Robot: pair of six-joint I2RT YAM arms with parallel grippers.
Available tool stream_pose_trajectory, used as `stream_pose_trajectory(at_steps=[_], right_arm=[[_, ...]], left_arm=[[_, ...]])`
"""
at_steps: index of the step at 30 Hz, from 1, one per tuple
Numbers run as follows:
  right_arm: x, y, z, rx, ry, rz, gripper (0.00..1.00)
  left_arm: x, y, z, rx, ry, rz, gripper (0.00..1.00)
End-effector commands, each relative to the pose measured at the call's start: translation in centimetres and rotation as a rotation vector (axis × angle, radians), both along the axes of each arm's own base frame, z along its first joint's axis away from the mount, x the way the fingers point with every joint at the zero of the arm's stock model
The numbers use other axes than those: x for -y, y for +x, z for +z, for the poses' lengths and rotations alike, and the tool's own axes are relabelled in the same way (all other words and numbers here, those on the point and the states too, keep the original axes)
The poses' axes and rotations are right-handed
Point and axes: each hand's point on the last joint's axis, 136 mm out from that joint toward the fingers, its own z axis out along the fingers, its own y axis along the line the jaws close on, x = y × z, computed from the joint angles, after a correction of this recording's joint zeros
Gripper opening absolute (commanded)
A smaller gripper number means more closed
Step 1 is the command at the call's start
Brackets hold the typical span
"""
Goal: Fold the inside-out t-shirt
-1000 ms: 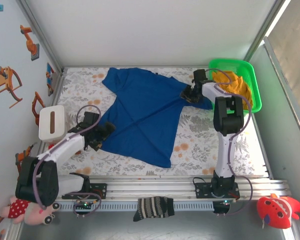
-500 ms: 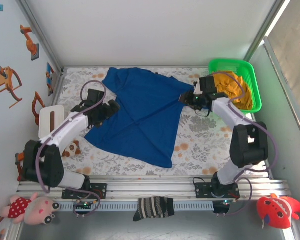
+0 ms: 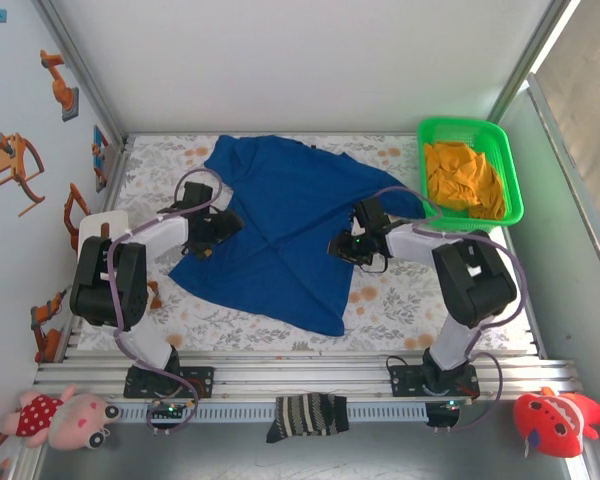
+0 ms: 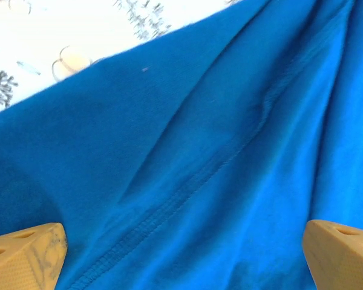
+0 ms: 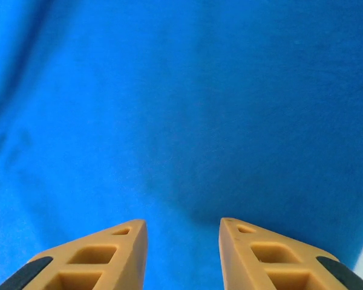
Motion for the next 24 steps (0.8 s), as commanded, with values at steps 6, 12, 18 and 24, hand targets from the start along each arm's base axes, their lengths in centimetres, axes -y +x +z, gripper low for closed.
stream_pose_trajectory(at_steps=[6, 12, 18, 24], right_arm=[[1.0, 2.1, -2.5, -0.032, -0.090, -0.016, 0.35], [3.9, 3.7, -3.4, -0.073, -0.140, -0.044, 0.35], [7.3, 5.3, -3.0, -0.078, -0.184, -0.100, 0.35], [7.4, 6.7, 0.1, -0.035, -0.134, -0.092, 0.35]], left_arm=[[-2.1, -3.5, -3.2, -0.073, -0.062, 0.111, 1.00], [-3.8, -6.3, -3.7, -0.084, -0.060, 0.177, 1.00], [-4.8, -10.8, -5.0, -0.119, -0.069, 0.276, 1.00], [-4.1, -12.6, -2.6, -0.034, -0.085, 0.305, 1.00]])
